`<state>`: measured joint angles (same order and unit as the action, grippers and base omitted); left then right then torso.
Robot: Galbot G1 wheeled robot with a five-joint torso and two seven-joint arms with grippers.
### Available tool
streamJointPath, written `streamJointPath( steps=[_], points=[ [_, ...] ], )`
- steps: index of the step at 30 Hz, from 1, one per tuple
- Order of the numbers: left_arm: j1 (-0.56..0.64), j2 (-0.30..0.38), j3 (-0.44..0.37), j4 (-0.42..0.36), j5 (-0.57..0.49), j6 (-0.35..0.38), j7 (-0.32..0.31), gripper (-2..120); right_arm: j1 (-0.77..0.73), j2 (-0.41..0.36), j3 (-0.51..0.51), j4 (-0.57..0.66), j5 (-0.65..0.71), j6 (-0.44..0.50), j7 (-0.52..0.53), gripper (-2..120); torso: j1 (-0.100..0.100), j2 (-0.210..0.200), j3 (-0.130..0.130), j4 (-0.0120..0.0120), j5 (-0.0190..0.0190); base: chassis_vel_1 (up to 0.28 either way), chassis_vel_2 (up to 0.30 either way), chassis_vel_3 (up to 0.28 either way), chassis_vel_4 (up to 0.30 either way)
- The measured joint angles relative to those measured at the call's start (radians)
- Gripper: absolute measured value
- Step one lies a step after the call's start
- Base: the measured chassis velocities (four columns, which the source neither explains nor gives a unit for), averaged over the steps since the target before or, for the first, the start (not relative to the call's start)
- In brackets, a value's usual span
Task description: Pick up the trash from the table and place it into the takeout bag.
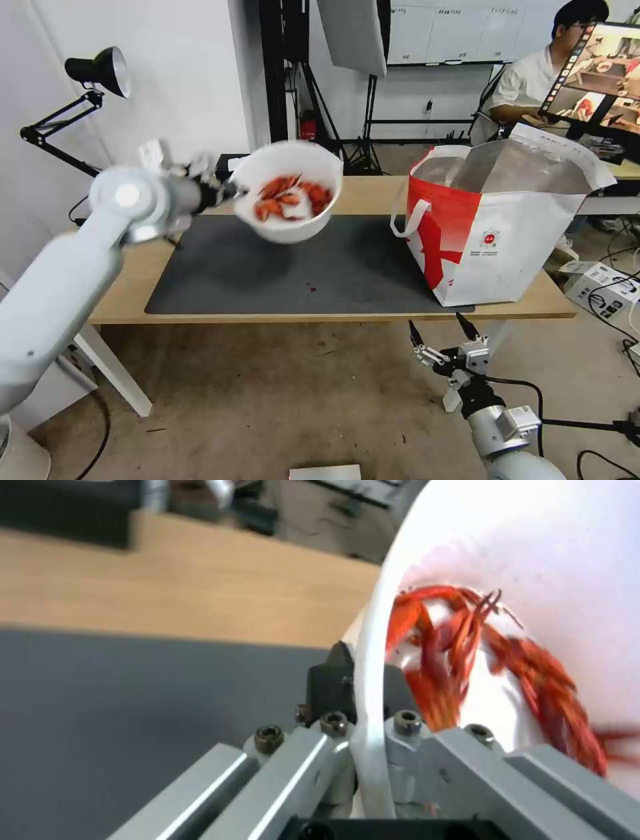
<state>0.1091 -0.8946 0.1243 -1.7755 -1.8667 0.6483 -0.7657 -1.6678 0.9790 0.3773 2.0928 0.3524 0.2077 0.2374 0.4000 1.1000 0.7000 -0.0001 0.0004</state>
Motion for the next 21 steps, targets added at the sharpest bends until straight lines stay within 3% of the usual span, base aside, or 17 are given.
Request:
streamJointPath(
  steps=[5,6,12,14,21],
  points=[
    [-0.14,-0.108,0.105,0.048,-0.015,-0.006,-0.013,0,0.0,0.0,0.0,0.0,0.0,0.0,0.0,100,0.0,0.0,0.0,0.0,0.0,0.0,0.0,0.0,0.0],
    [-0.14,-0.108,0.105,0.048,-0.015,-0.006,-0.013,0,0.0,0.0,0.0,0.0,0.0,0.0,0.0,100,0.0,0.0,0.0,0.0,0.0,0.0,0.0,0.0,0.0],
    [-0.233,-0.258,0.158,0.136,-0.014,-0.009,-0.026,0,0.0,0.0,0.0,0.0,0.0,0.0,0.0,100,0.0,0.0,0.0,-0.0001,-0.0001,0.0,0.0,0.0,0.0],
    [-0.239,-0.274,0.161,0.147,-0.013,-0.01,-0.029,0,0.0,0.0,0.0,0.0,0.0,0.0,0.0,100,0.0,0.0,0.0,0.0,-0.0001,0.0,0.0,0.0,0.0],
    [-0.301,-0.48,0.189,0.328,0.057,-0.026,-0.046,0,0.0,0.0,0.0,0.0,0.0,0.0,0.0,100,0.0,0.0,0.0,0.0001,0.0,0.0,0.0,0.0,0.0]
  ],
)
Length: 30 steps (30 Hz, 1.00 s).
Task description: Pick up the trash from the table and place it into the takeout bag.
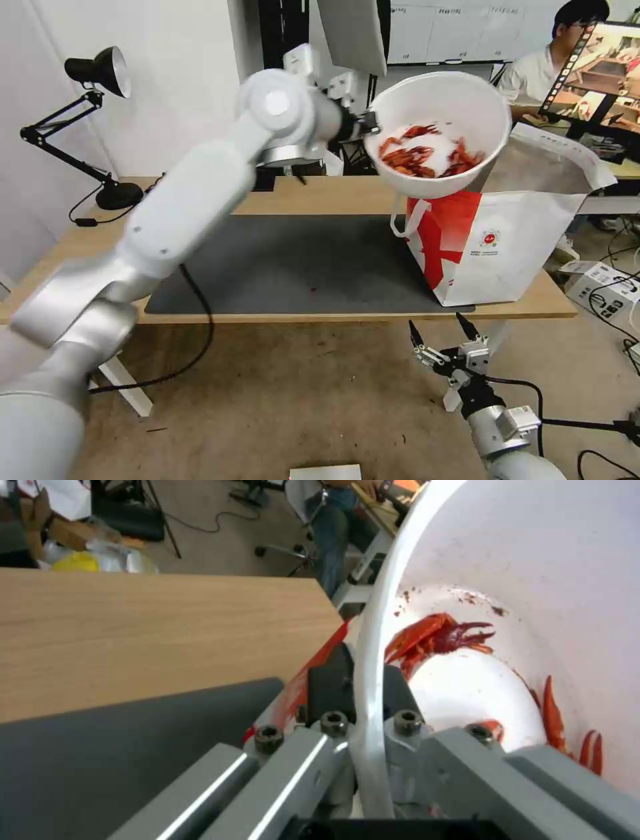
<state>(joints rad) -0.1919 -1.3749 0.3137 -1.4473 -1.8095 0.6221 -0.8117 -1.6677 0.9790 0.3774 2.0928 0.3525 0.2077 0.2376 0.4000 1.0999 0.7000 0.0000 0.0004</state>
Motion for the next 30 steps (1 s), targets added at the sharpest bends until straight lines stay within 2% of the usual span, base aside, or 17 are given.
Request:
streamJointPath(
  steps=[1,2,5,6,8,9,10,13,17,21,30],
  points=[
    [-0.008,-0.047,0.001,0.05,0.023,-0.007,-0.003,0,0.0,0.0,0.0,0.0,0.0,0.0,0.0,100,0.0,0.0,0.0,-0.0002,0.0,0.0,0.0,0.0,0.0],
    [-0.008,-0.047,0.001,0.05,0.023,-0.007,-0.003,0,0.0,0.0,0.0,0.0,0.0,0.0,0.0,100,0.0,0.0,0.0,-0.0002,0.0,0.0,0.0,0.0,0.0],
    [-0.018,-0.166,0.006,0.165,0.118,-0.062,-0.005,0,0.0,0.0,0.0,0.0,0.0,0.0,0.0,100,0.0,0.0,0.0,-0.0003,0.0001,0.0,0.0,0.0,0.0],
    [-0.018,-0.166,0.006,0.165,0.118,-0.062,-0.005,0,0.0,0.0,0.0,0.0,0.0,0.0,0.0,100,0.0,0.0,0.0,-0.0003,0.0001,0.0,0.0,0.0,0.0],
    [-0.017,-0.209,0.011,0.202,0.182,-0.122,0.004,0,0.0,0.0,0.0,0.0,0.0,0.0,0.0,100,0.0,0.0,0.0,-0.0006,0.0002,0.0,0.0,0.0,0.0],
    [-0.01,-0.225,0.023,0.213,0.24,-0.171,0.028,0,0.0,0.0,0.0,0.0,0.0,0.0,0.0,100,0.0,0.0,0.0,-0.0005,0.0002,0.0,0.0,0.0,0.0],
    [-0.01,-0.225,0.023,0.213,0.24,-0.171,0.028,0,0.0,0.0,0.0,0.0,0.0,0.0,0.0,100,0.0,0.0,0.0,-0.0005,0.0002,0.0,0.0,0.0,0.0],
    [0.03,-0.224,0.076,0.199,0.385,-0.238,0.092,0,0.0,0.0,0.0,0.0,0.0,0.0,0.0,100,0.0,0.0,0.0,0.0002,-0.0003,0.0,0.0,0.0,0.0],
    [0.044,-0.218,0.092,0.186,0.423,-0.253,0.102,0,0.0,0.0,0.0,0.0,0.0,0.0,0.0,100,0.0,0.0,0.0,0.0004,-0.0003,0.0,0.0,0.0,0.0],
    [0.088,-0.161,0.18,0.135,0.597,-0.318,0.16,0,0.0,0.0,0.0,0.0,0.0,0.0,0.0,100,0.0,0.0,0.0,0.0001,-0.0004,0.0,0.0,0.0,0.0],
    [0.099,-0.135,0.198,0.098,0.618,-0.34,0.162,0,0.0,0.0,0.0,0.0,0.0,0.0,0.0,100,0.0,0.0,0.0,0.0,-0.0004,0.0,0.0,0.0,0.0]
  ],
)
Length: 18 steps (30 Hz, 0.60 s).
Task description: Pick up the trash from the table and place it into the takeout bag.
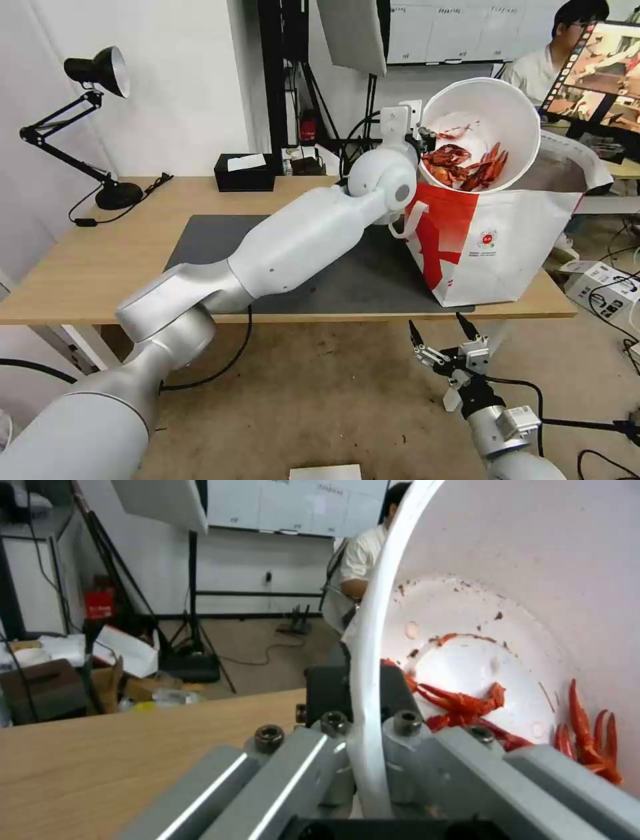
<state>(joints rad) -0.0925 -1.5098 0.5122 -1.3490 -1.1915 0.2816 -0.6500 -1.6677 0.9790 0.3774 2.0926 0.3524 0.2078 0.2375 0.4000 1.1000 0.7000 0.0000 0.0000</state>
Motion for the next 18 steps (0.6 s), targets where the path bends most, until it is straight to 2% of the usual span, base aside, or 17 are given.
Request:
streamJointPath(
  steps=[18],
  points=[
    [-0.012,-0.021,-0.021,0.032,0.006,-0.042,-0.044,0,0.0,0.0,0.0,0.0,0.0,0.0,0.0,100,0.0,0.0,0.0,0.0,0.0,0.0,0.0,0.0,0.0]
  ],
)
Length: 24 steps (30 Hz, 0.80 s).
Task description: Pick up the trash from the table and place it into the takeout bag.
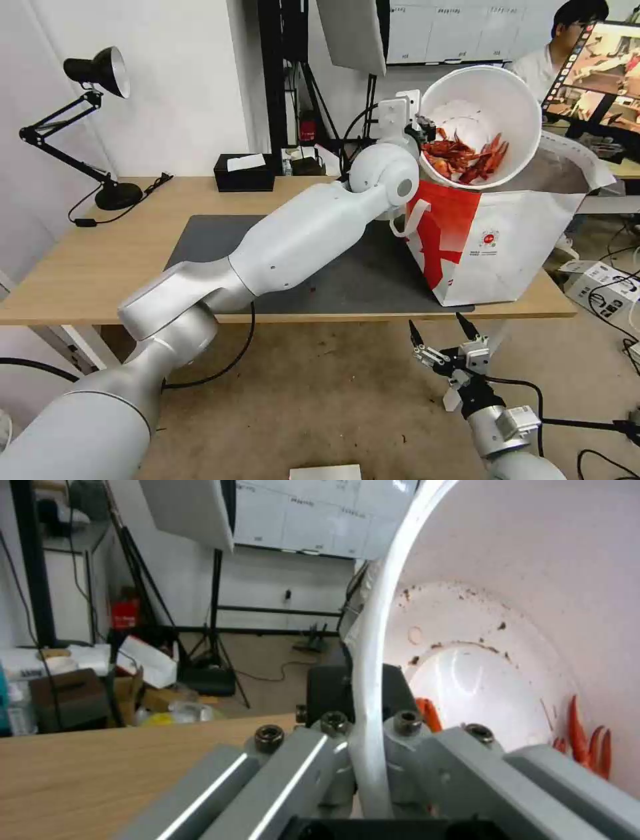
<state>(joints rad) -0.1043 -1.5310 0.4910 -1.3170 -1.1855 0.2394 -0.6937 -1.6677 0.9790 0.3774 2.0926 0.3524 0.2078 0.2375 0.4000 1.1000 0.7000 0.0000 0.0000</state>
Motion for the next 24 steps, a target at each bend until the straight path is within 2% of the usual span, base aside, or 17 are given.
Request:
streamJointPath(
  steps=[7,12,16,18,20,21,24],
  points=[
    [0.013,0.019,0.024,-0.009,0.035,-0.016,0.019,0,0.0,0.0,0.0,0.0,0.0,0.0,0.0,100,0.0,0.0,0.0,0.0,0.0,0.0,0.0,0.0,0.0],
    [0.029,0.074,0.061,-0.08,0.054,-0.021,0.12,0,0.0,0.0,0.0,0.0,0.0,0.0,0.0,100,0.0,0.0,0.0,0.0001,-0.0001,0.0,0.0,0.0,0.0],
    [0.023,0.09,0.065,-0.096,0.022,-0.006,0.146,0,0.0,0.0,0.0,0.0,0.0,0.0,0.0,100,0.0,0.0,0.0,0.0001,-0.0001,0.0,0.0,0.0,0.0],
    [0.019,0.089,0.065,-0.095,0.012,0.001,0.149,3,0.0,0.0,0.0,0.0,0.0,0.0,0.0,100,0.0,0.0,0.0,0.0001,0.0,0.0,0.0,0.0,0.0],
    [0.016,0.089,0.064,-0.099,-0.021,0.032,0.149,15,0.0,0.0,0.0,0.0,0.0,0.0,0.0,100,0.0,0.0,0.0,0.0,-0.0001,0.0,0.0,0.0,0.0],
    [0.016,0.089,0.064,-0.099,-0.021,0.032,0.149,15,0.0,0.0,0.0,0.0,0.0,0.0,0.0,100,0.0,0.0,0.0,0.0,-0.0001,0.0,0.0,0.0,0.0],
    [0.016,0.09,0.065,-0.115,-0.053,0.048,0.151,28,0.0,0.0,0.0,0.0,0.0,0.0,0.0,100,0.0,0.0,0.0,0.0001,-0.0001,0.0,0.0,0.0,0.0]
  ],
)
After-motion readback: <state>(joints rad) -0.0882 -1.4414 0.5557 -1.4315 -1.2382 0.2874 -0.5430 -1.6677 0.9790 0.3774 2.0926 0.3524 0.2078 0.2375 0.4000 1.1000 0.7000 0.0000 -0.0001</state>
